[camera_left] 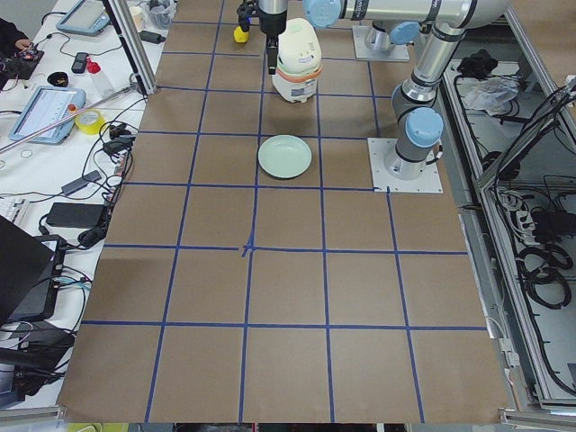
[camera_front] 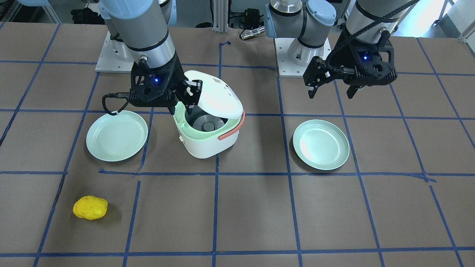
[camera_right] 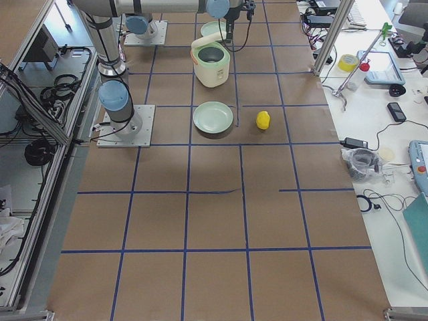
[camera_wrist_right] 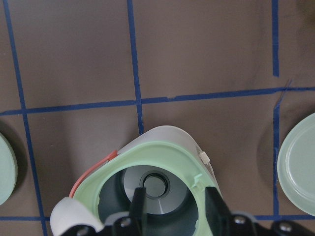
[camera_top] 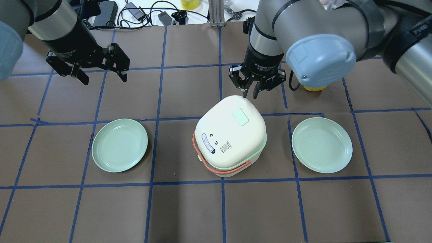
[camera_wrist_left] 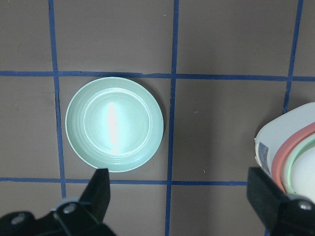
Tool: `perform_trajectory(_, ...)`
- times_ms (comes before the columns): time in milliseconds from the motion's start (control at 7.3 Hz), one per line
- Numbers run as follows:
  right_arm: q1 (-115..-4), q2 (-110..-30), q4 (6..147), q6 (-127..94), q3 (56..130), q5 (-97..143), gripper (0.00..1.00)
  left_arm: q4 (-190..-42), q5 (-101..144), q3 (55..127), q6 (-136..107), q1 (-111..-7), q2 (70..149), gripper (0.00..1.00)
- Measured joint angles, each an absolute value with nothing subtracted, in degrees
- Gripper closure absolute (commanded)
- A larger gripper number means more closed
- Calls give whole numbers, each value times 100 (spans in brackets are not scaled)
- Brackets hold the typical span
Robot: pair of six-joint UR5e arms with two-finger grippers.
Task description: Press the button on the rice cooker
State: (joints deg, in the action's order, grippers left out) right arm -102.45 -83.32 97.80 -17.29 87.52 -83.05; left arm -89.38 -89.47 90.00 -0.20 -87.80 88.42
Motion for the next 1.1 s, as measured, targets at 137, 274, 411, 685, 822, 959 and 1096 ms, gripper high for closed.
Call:
perform_trajectory(137,-10170,-8351,9754,-1700,8592,-8525,0,-8938,-8947,9000,-20,-8780,8842,0)
perform_trajectory(274,-10066,-8353,9729,-1667,8501,-8801,0,-8939,-8947,9000,-22,-8780,8842,0)
perform_trajectory(411,-9881,-8357,9656,-1614,8464,-8938,0,-8939,-8947,9000,-22,-8780,8842,0)
perform_trajectory(685,-9463,-8394,9332,-1231,8445,-9003,0,-8938,-8947,9000,-20,-8780,8842,0)
perform_trajectory(822,-9300,-8454,9130,-1078,8441,-9000,0,-8938,-8947,9000,-20,-8780,8842,0)
perform_trajectory(959,-9211,-8541,8972,-992,8441,-9001,0,-8938,-8947,9000,-23,-8780,8842,0)
perform_trajectory(1096,-9176,-8622,8823,-958,8441,-9004,0,-8938,-8947,9000,-24,-8780,8842,0)
